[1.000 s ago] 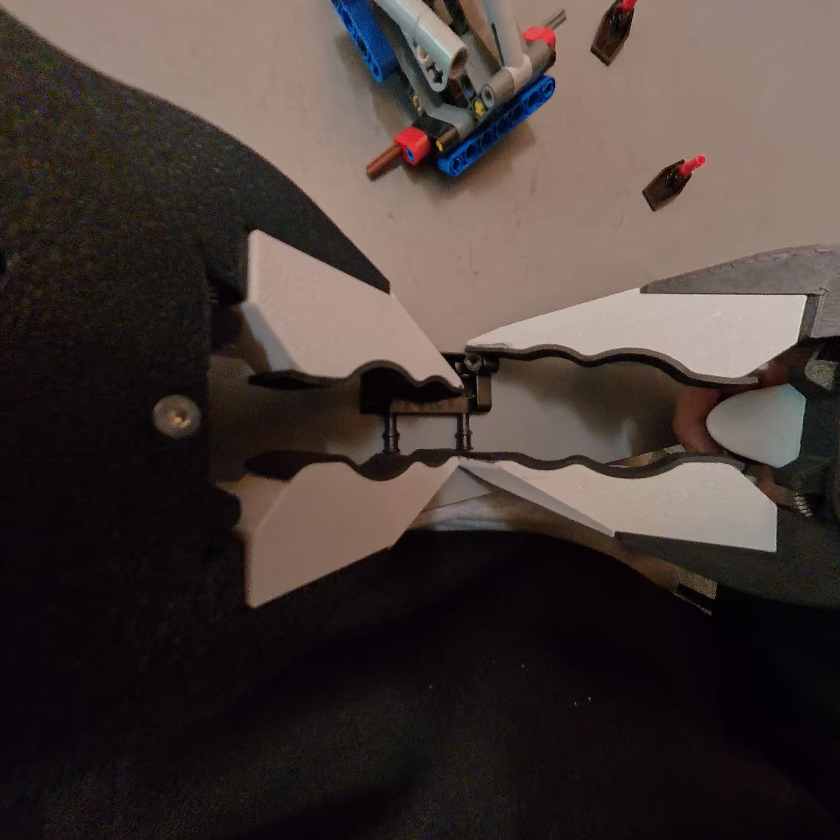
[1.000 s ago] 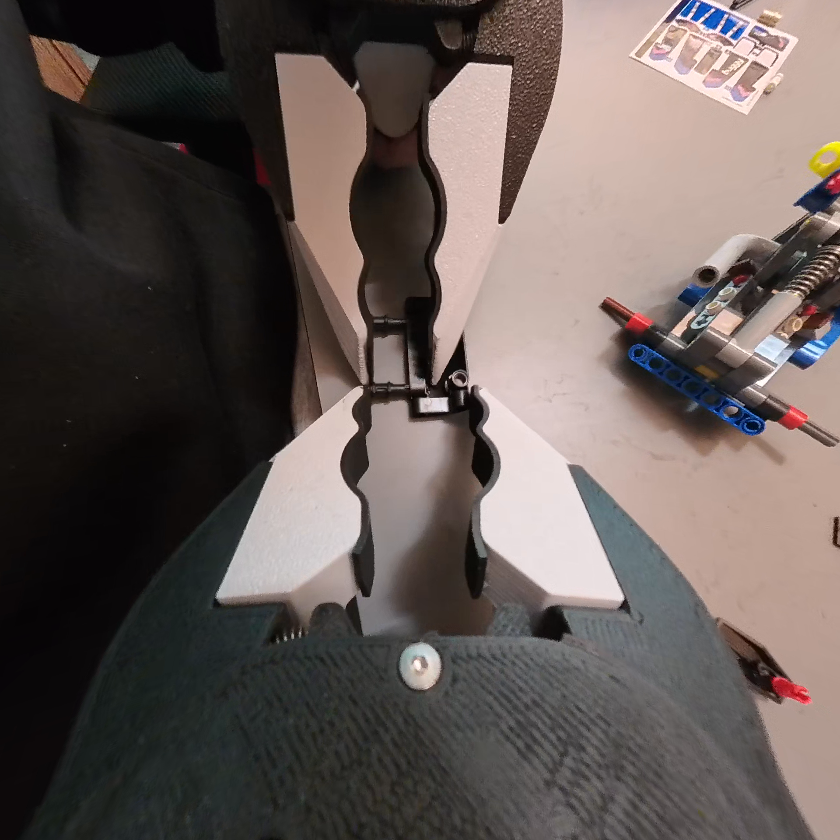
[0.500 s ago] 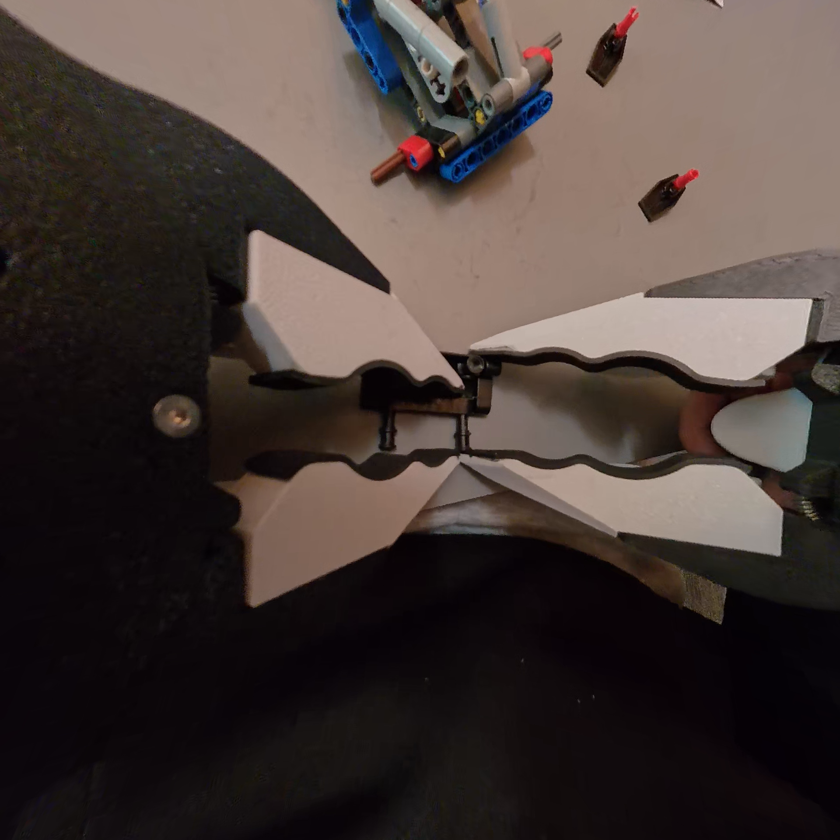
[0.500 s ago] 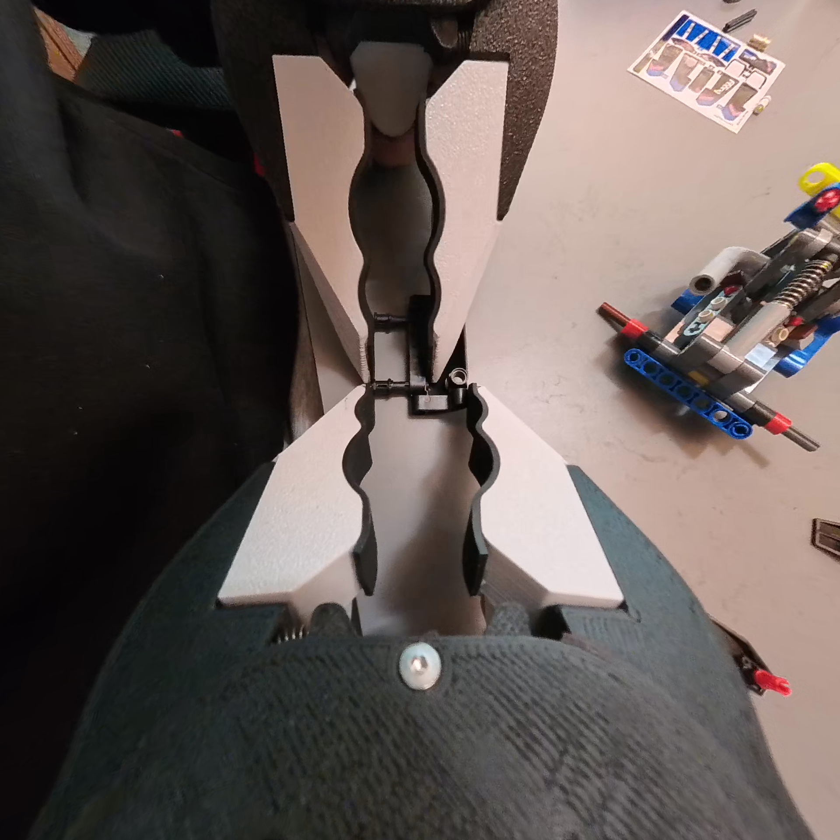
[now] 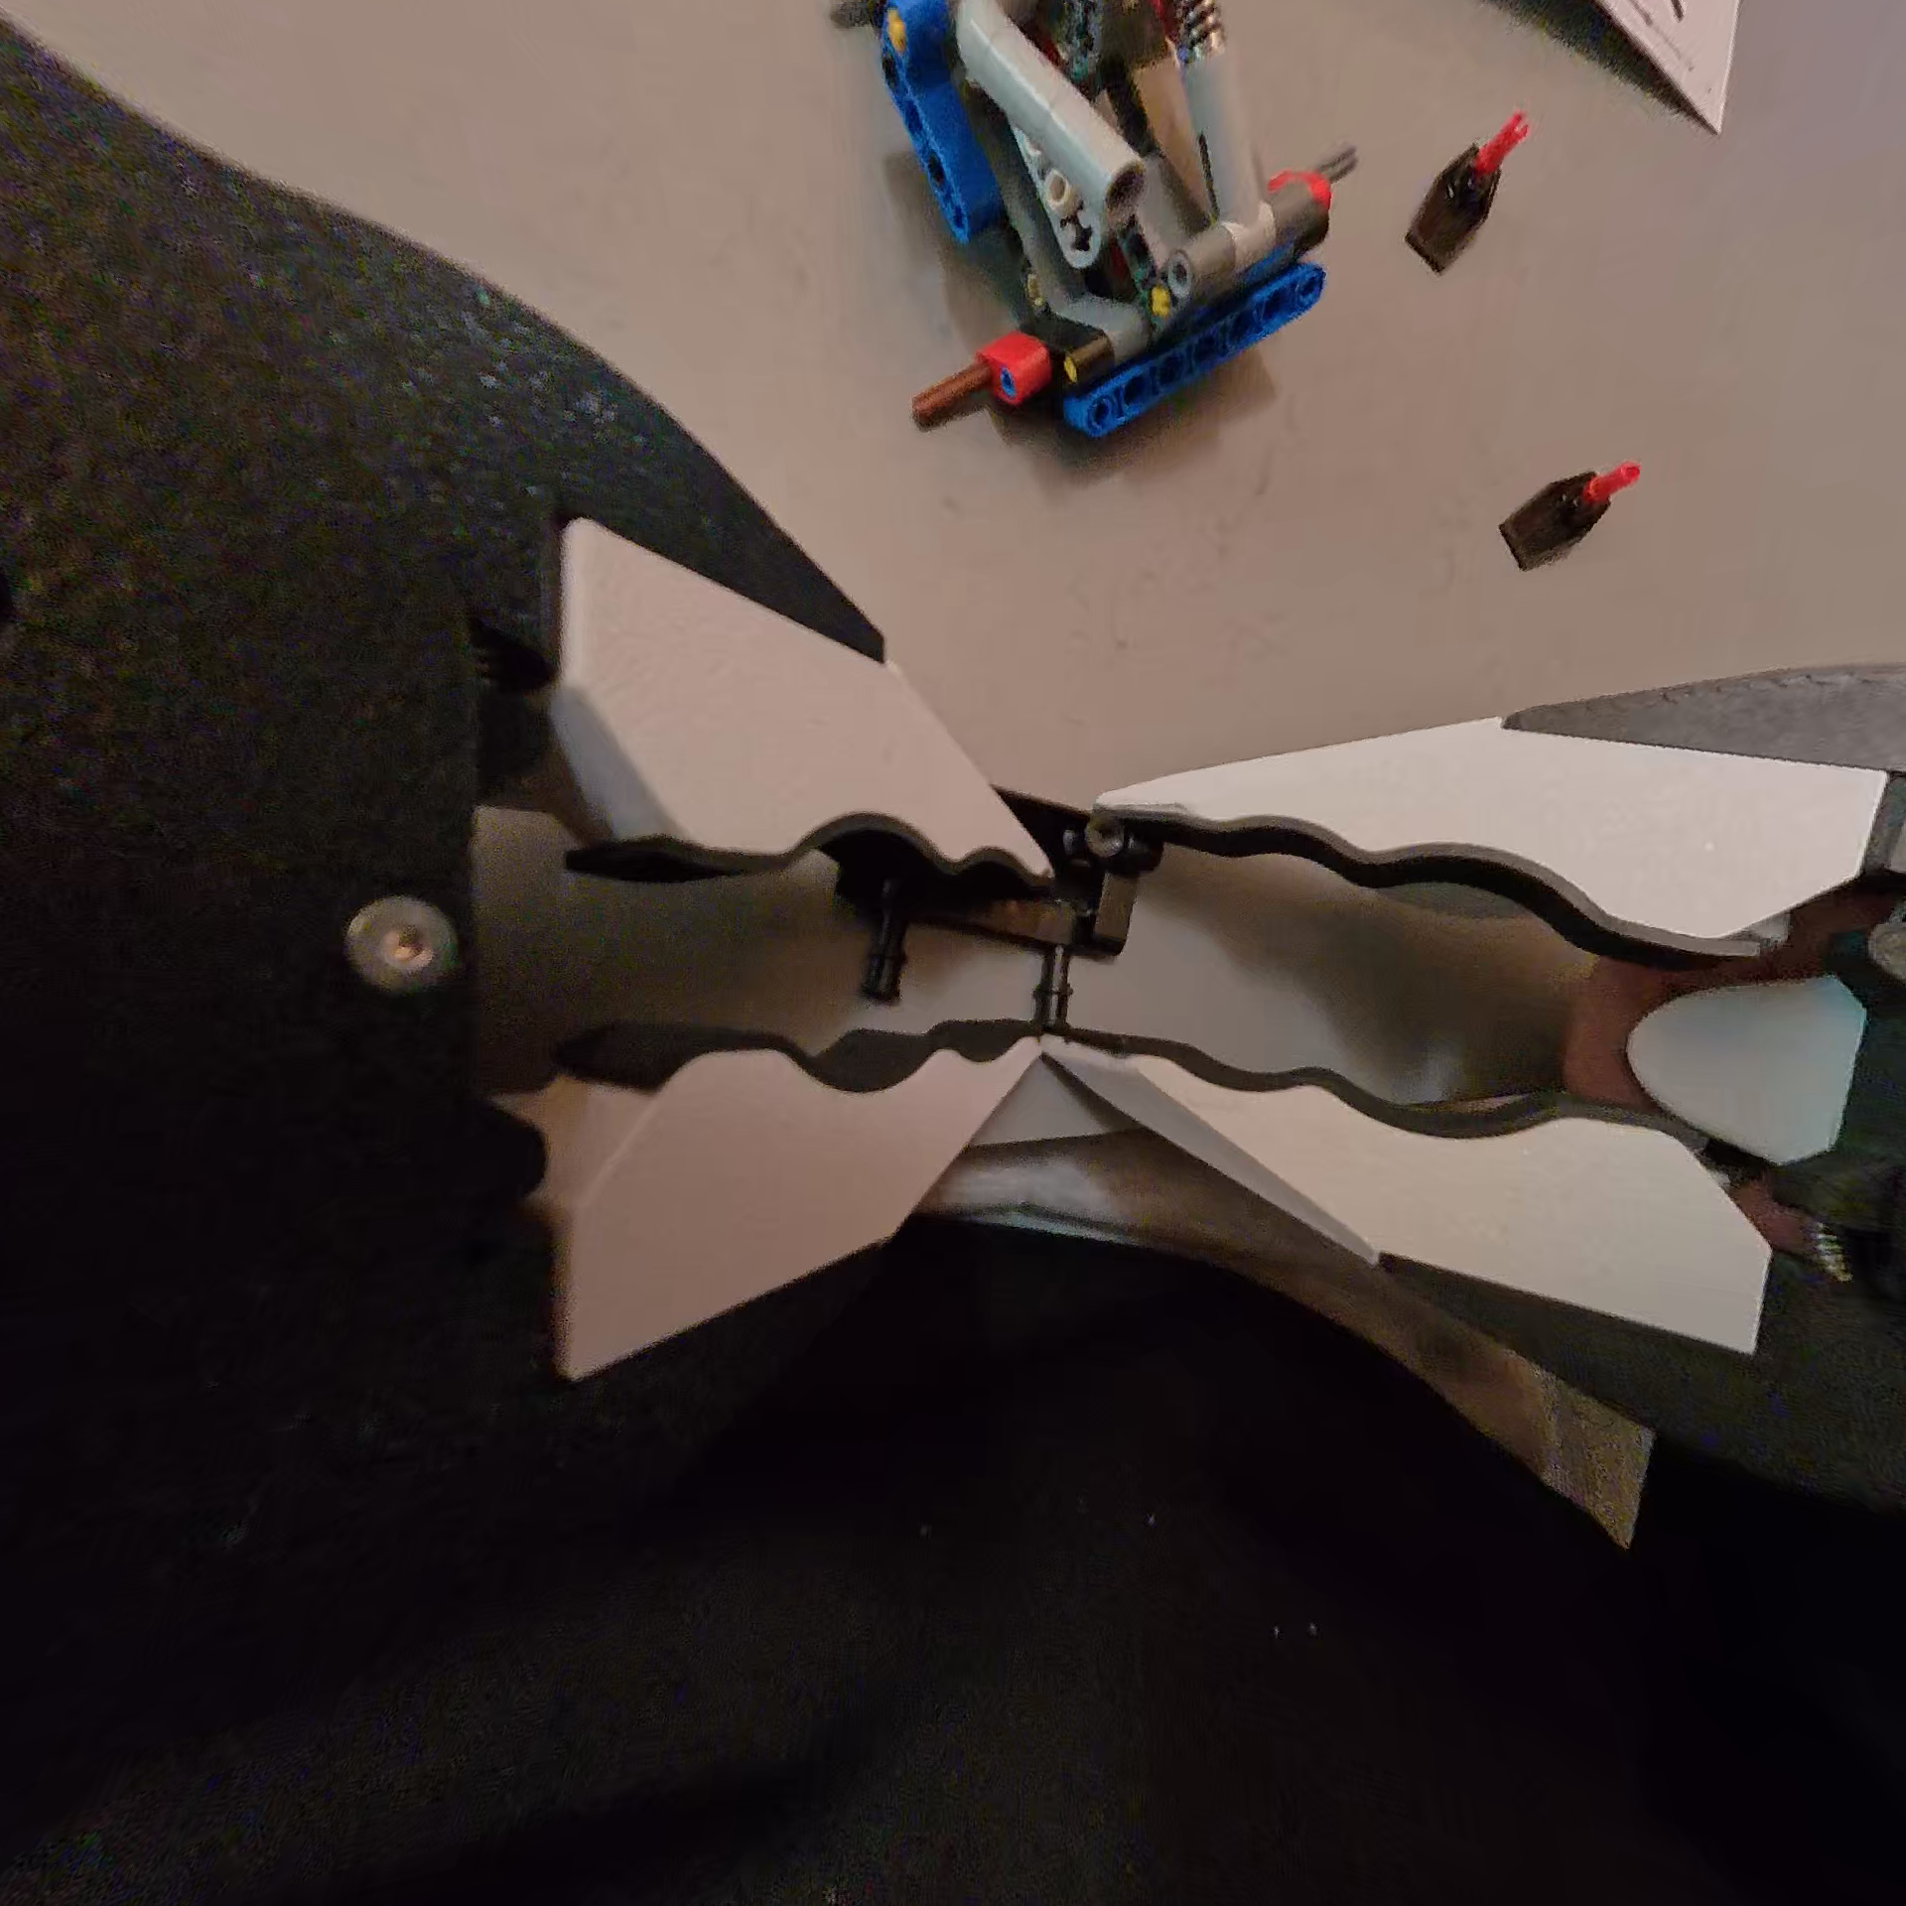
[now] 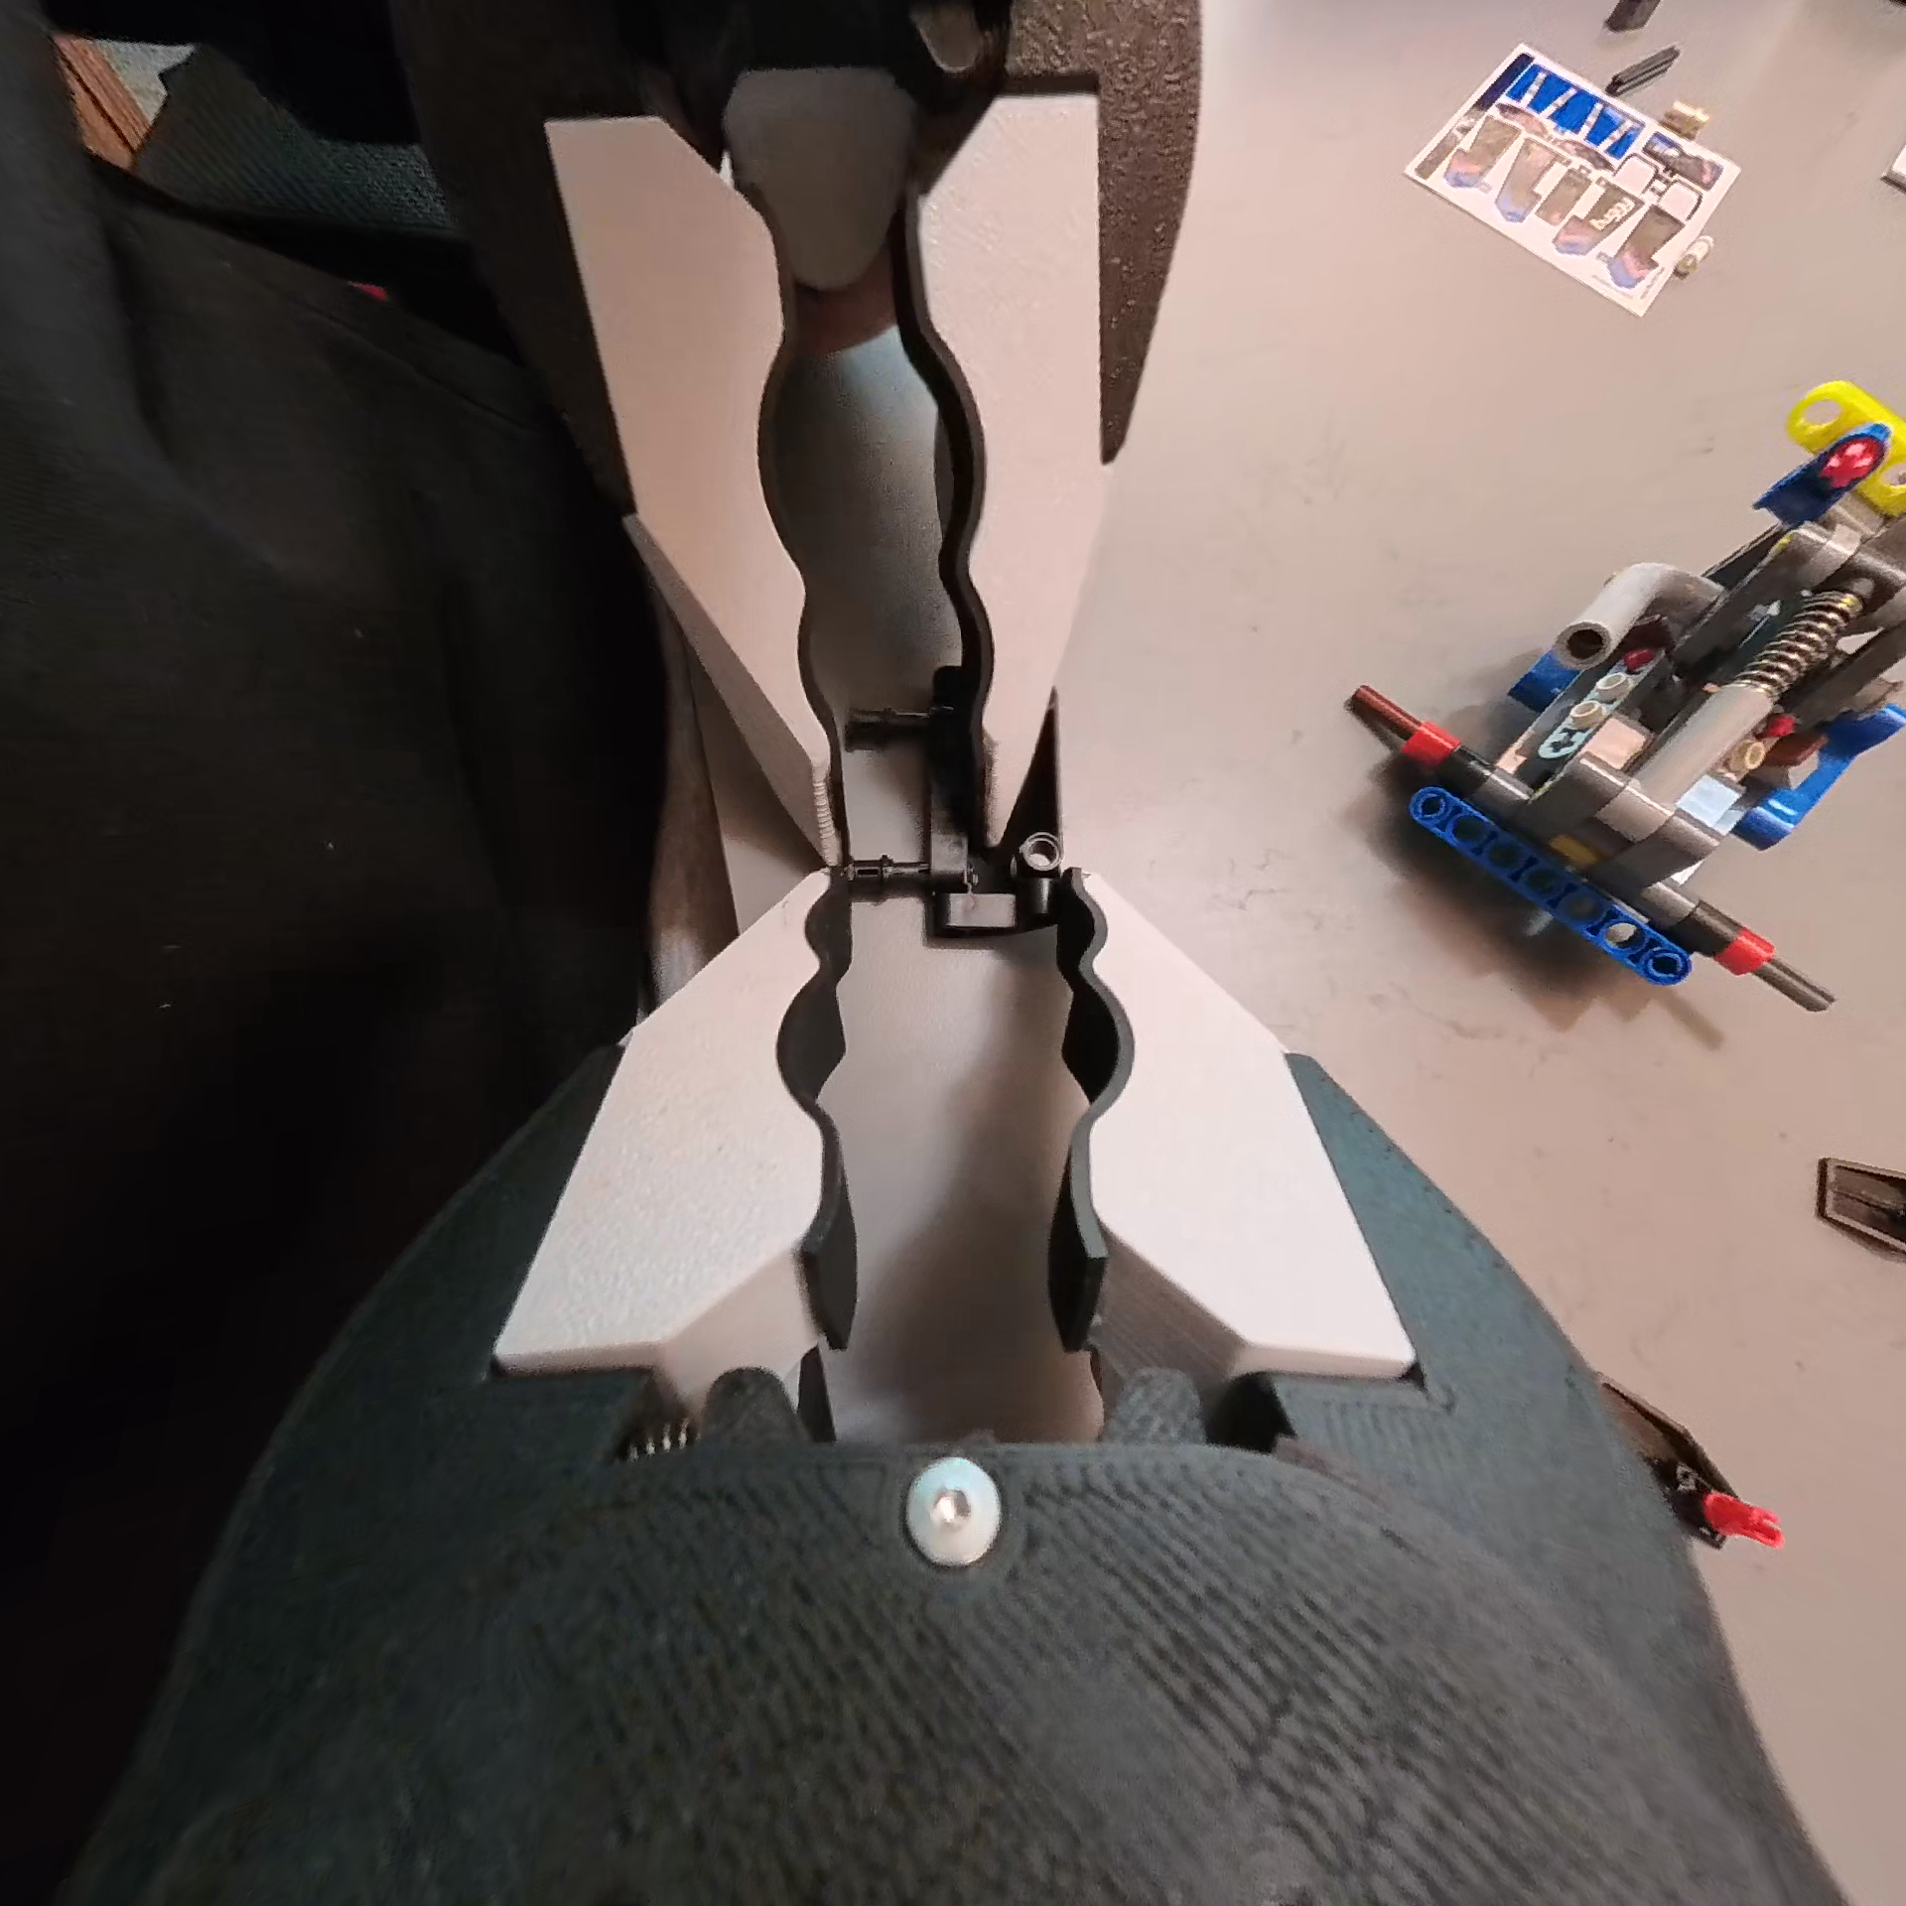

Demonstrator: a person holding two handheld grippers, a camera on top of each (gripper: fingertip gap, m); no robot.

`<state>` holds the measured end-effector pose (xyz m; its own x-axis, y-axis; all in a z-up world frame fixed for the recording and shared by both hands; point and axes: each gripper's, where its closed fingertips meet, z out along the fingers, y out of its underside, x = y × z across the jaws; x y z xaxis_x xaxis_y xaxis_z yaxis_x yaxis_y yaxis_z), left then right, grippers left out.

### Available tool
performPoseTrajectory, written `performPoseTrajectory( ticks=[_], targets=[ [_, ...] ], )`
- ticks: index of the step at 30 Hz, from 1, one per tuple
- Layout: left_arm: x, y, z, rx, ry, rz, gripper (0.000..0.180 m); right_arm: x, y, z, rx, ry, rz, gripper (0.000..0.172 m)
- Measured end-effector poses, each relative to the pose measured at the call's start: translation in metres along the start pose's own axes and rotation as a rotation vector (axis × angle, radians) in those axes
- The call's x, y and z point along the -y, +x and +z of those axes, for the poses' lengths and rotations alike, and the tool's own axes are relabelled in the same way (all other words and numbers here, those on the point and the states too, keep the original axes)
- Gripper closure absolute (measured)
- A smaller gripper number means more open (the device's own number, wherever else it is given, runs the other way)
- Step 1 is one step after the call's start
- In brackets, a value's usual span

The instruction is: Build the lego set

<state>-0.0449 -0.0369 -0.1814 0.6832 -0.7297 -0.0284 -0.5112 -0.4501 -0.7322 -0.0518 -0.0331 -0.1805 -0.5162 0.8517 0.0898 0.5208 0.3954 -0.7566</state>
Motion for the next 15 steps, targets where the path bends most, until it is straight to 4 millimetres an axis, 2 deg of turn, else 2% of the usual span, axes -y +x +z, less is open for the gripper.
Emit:
performPoseTrajectory(
  ticks=[15],
  targets=[
    [0.0008, 0.0007, 0.0009, -0.027, 0.026, -0.029, 0.162, 0.0018, -0.0008, -0.0004, -0.026, 0.000, -0.017, 0.134]
  ],
)
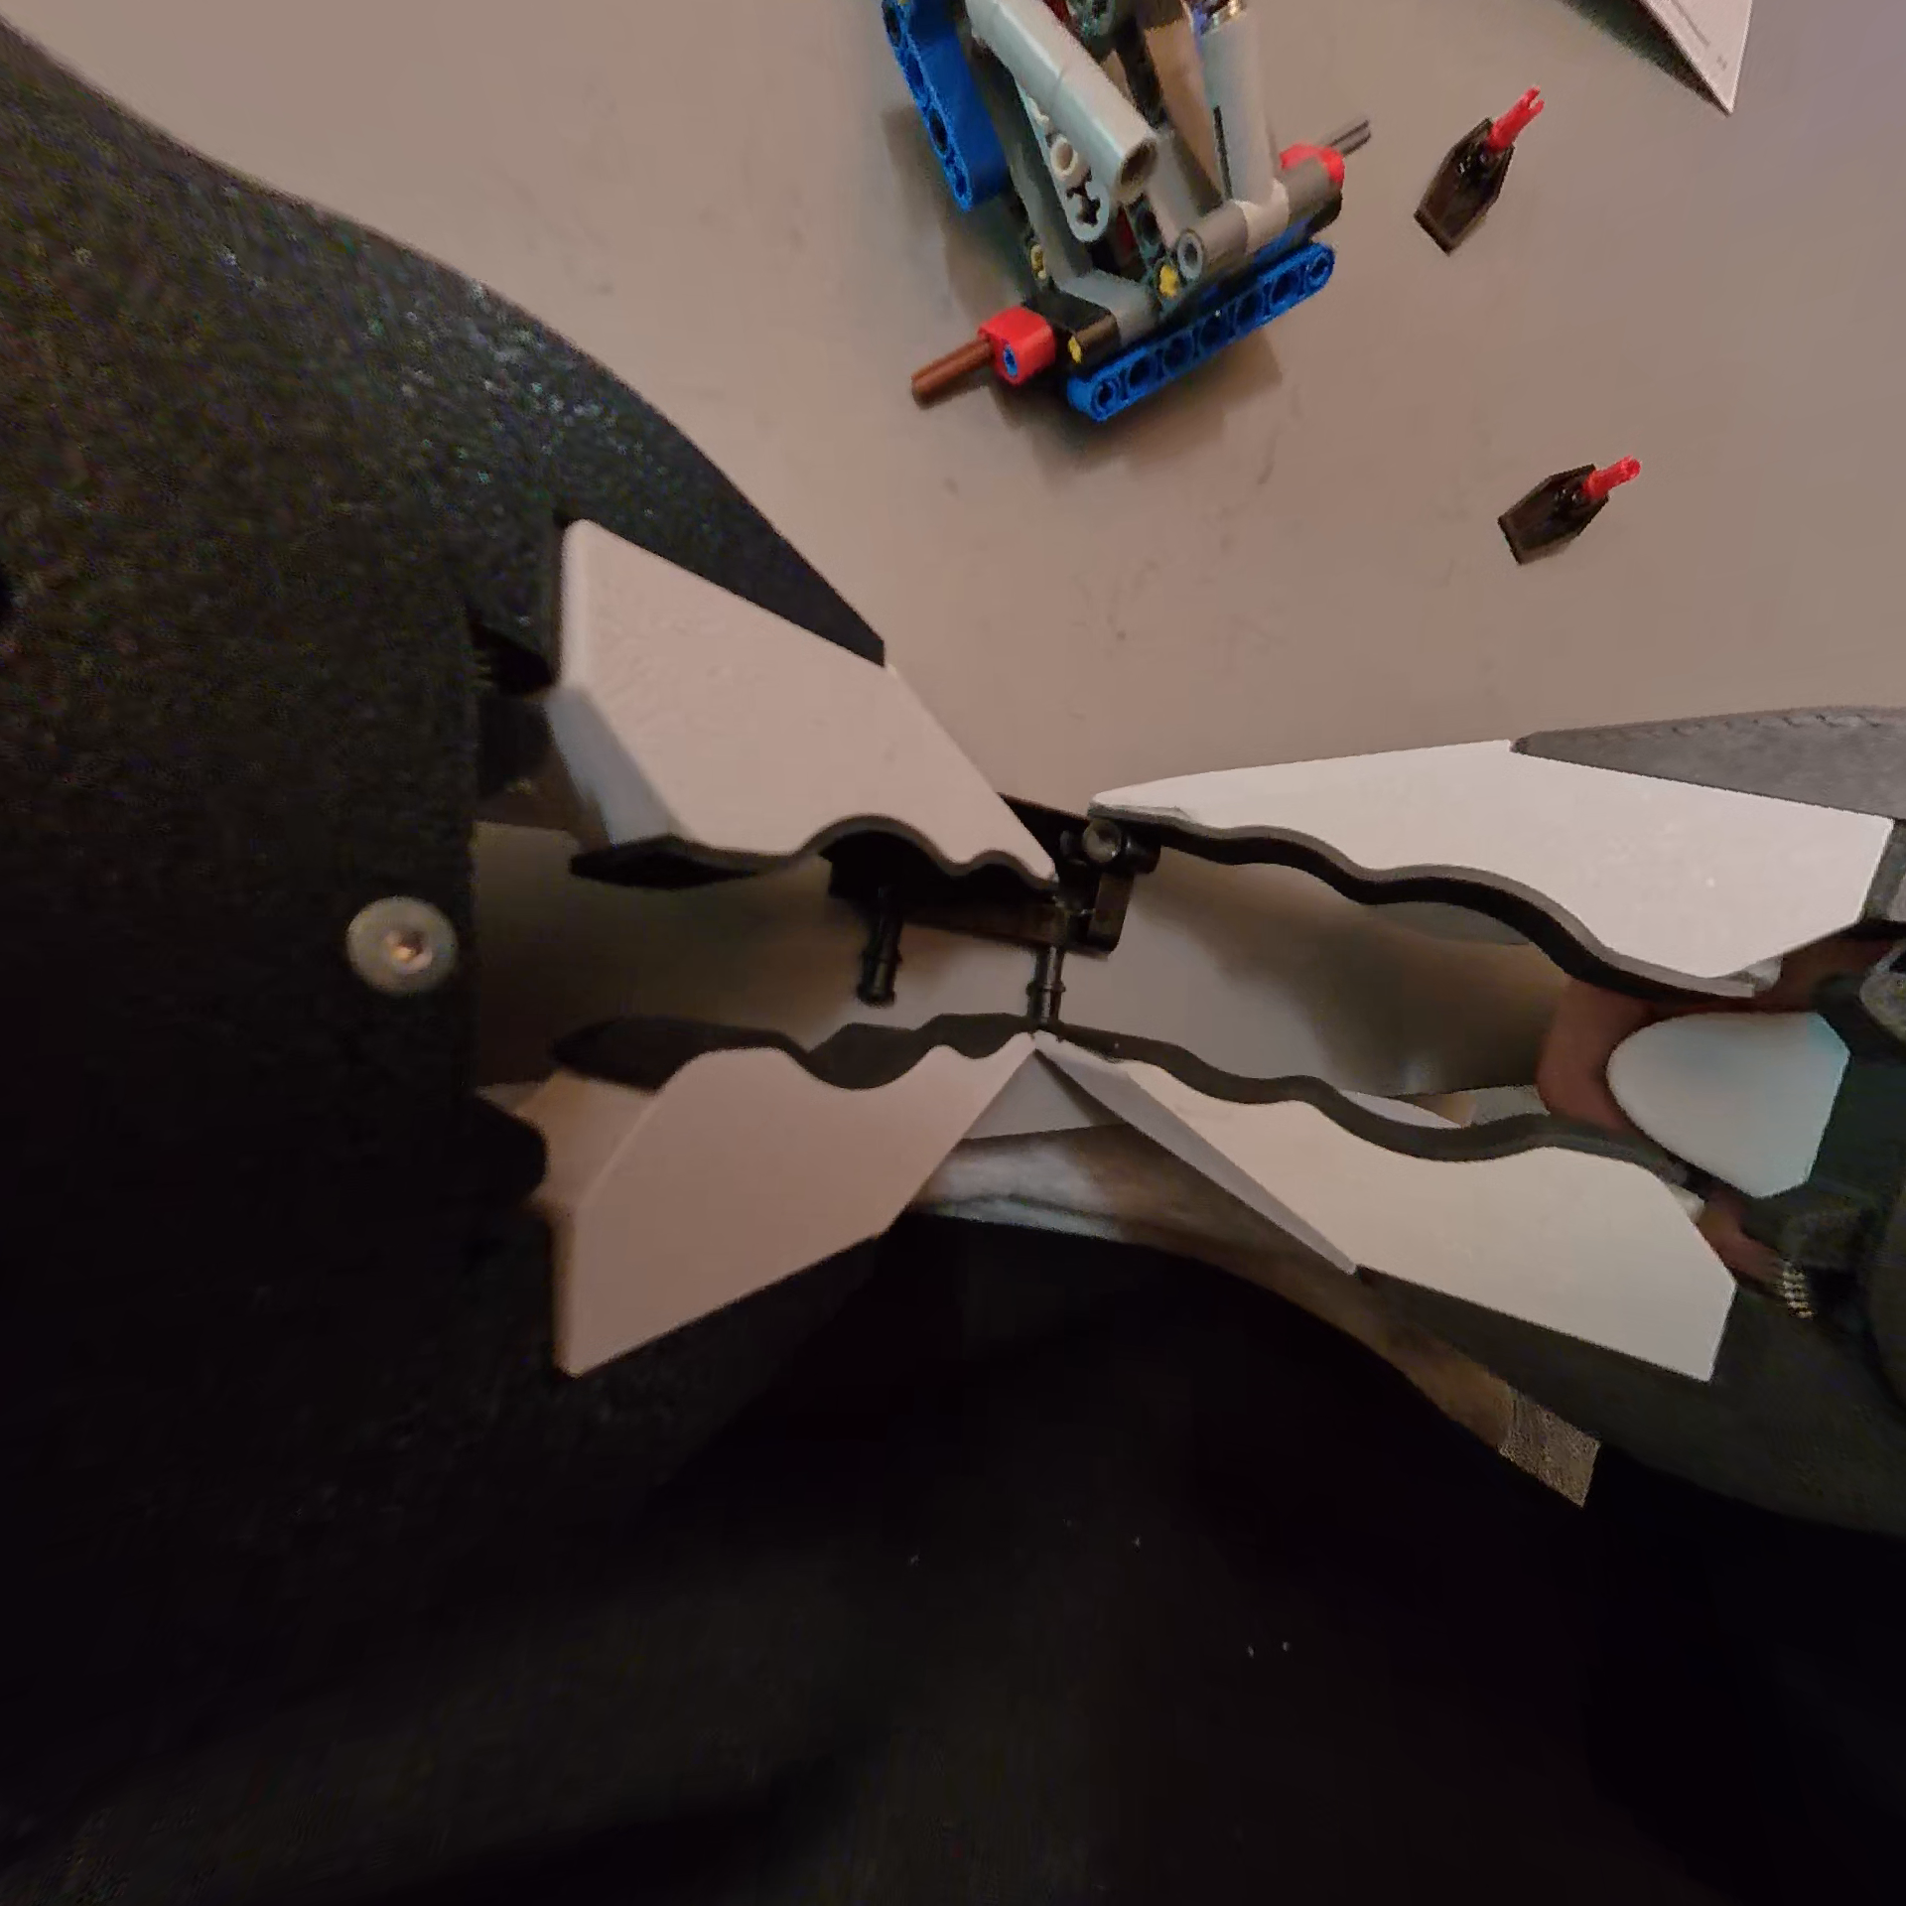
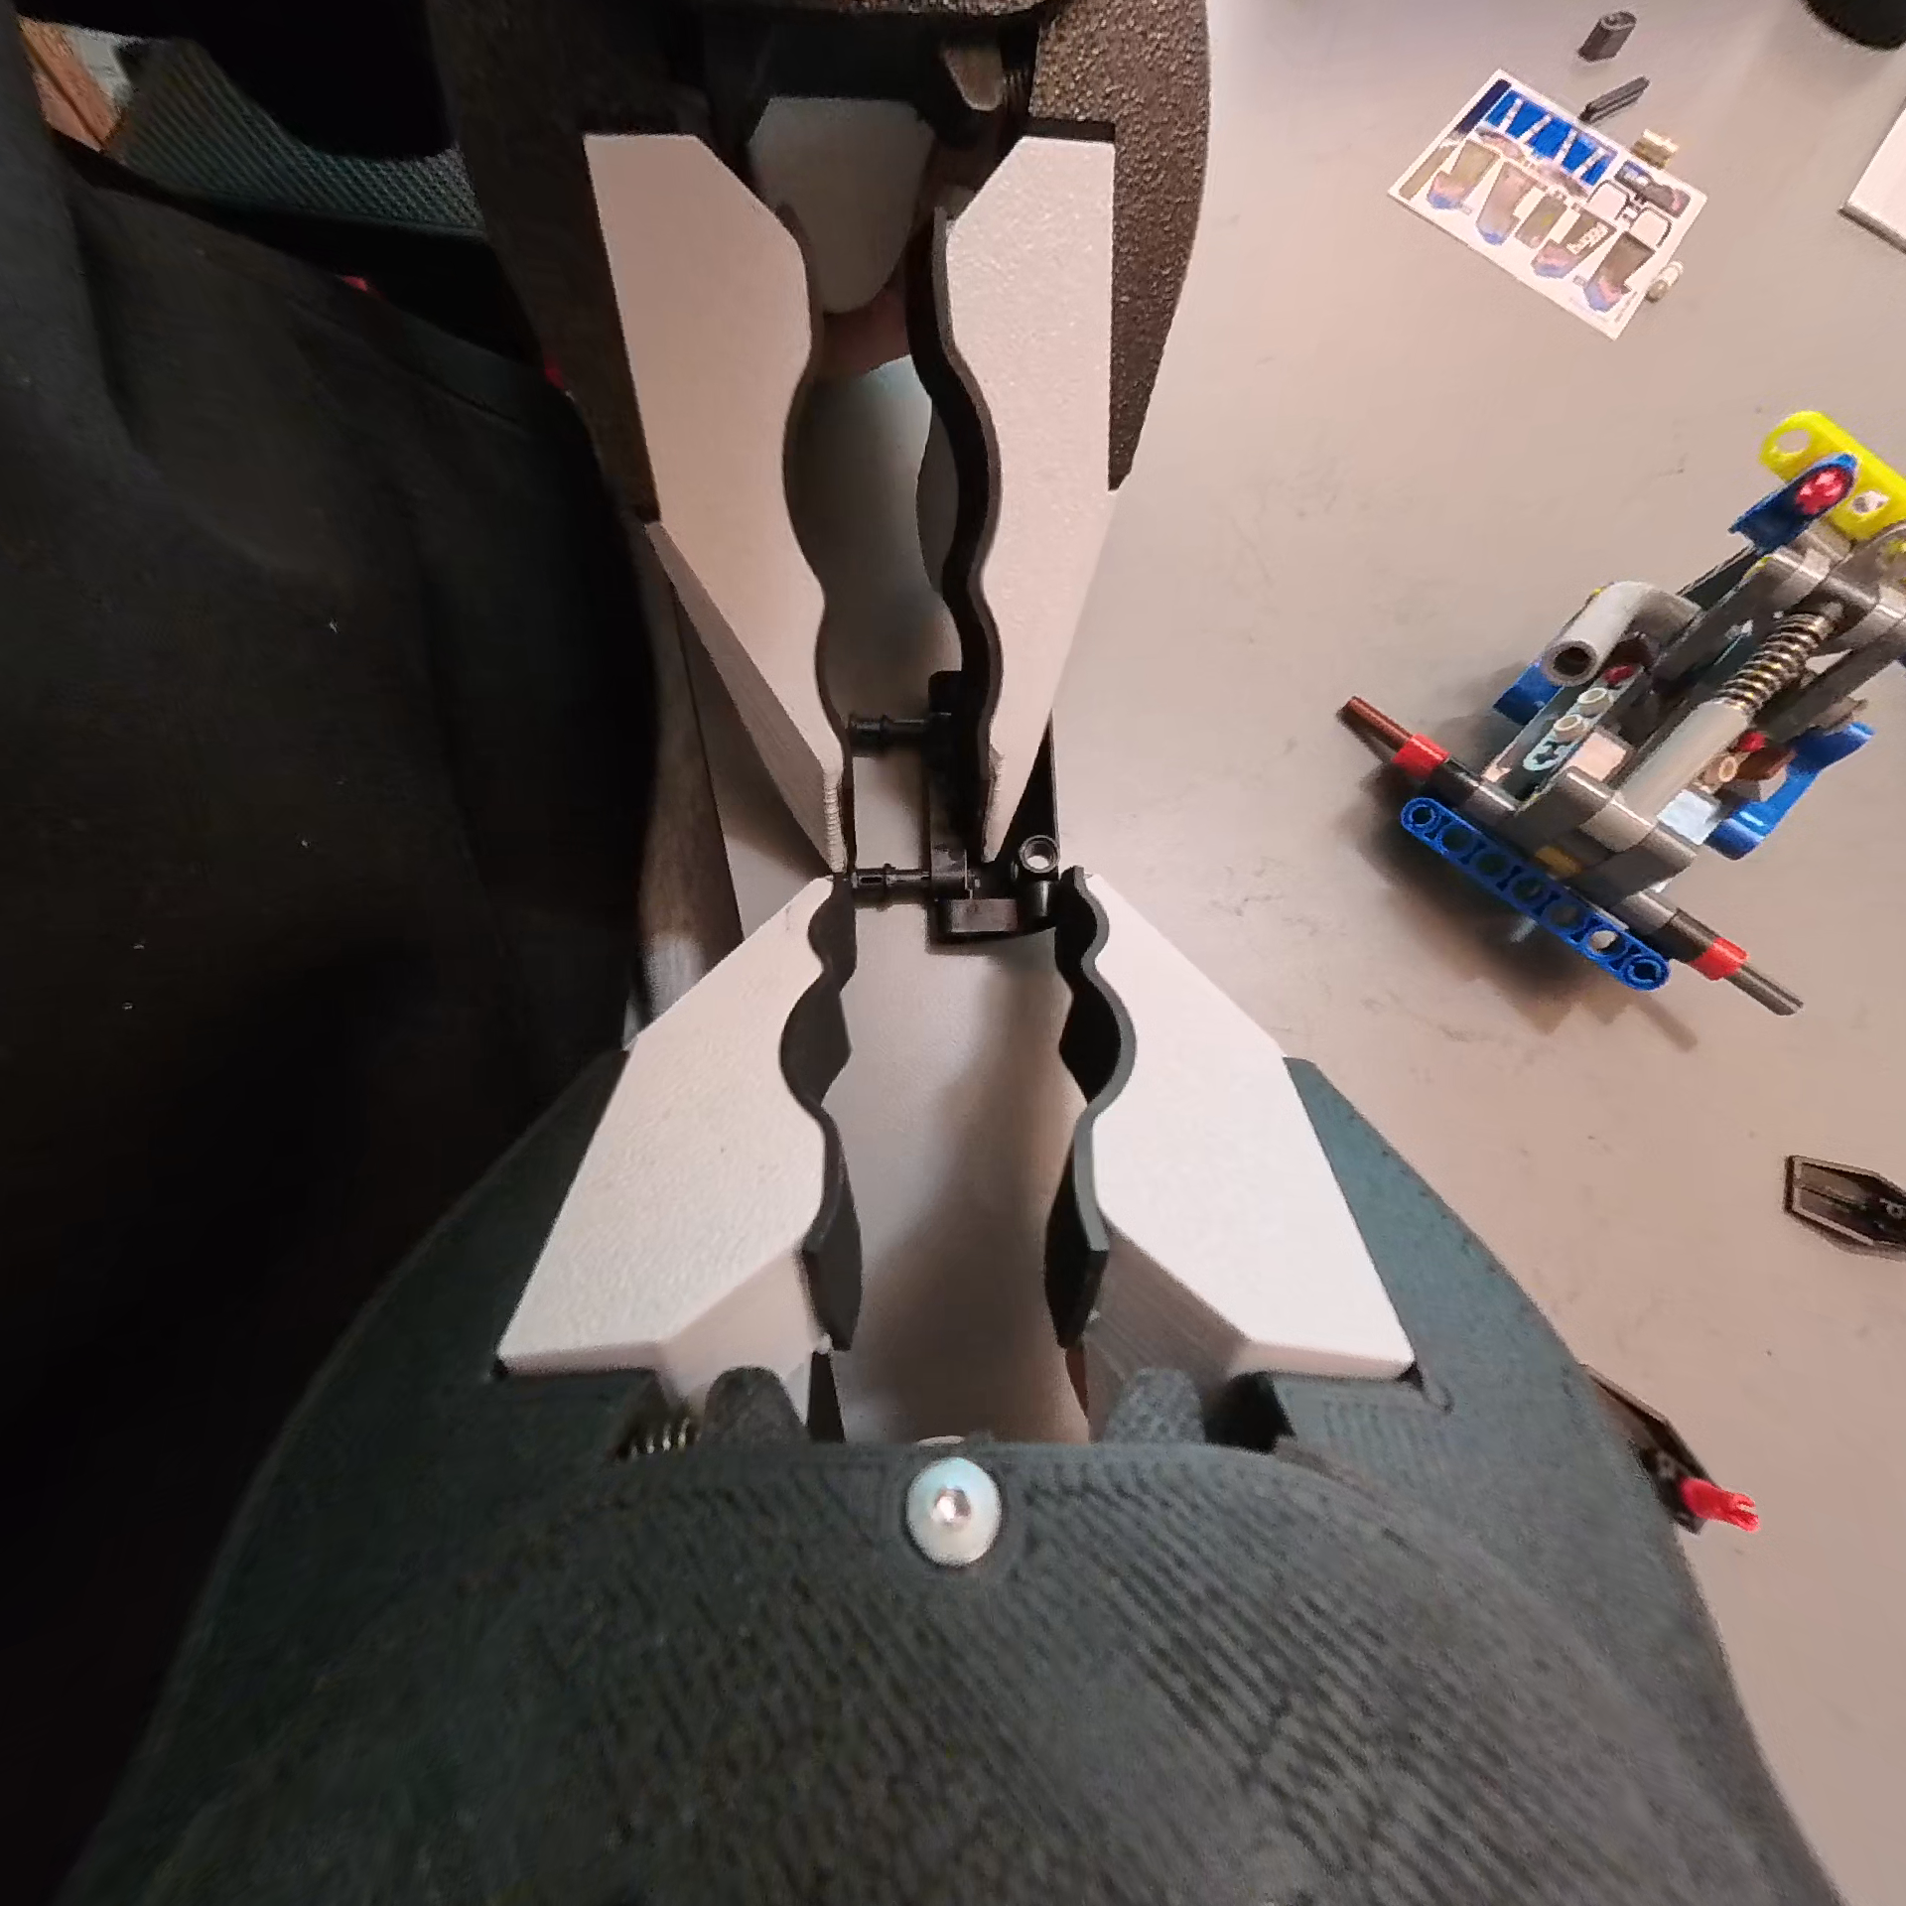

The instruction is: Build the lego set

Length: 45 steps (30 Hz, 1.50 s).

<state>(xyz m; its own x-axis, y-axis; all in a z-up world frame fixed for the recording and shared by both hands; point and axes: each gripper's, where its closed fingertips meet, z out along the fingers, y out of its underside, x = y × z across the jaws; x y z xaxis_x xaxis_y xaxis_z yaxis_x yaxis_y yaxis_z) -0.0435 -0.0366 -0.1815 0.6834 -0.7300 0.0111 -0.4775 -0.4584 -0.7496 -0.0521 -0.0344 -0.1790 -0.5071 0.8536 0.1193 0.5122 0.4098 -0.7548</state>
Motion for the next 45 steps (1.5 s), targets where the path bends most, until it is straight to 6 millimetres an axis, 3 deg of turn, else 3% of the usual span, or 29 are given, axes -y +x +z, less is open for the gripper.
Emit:
performPoseTrajectory(
  ticks=[45],
  targets=[
    [-0.0005, -0.0011, -0.0007, -0.040, -0.004, -0.047, 0.163, 0.0017, 0.0028, 0.0029, 0.028, 0.007, -0.017, 0.134]
  ],
)
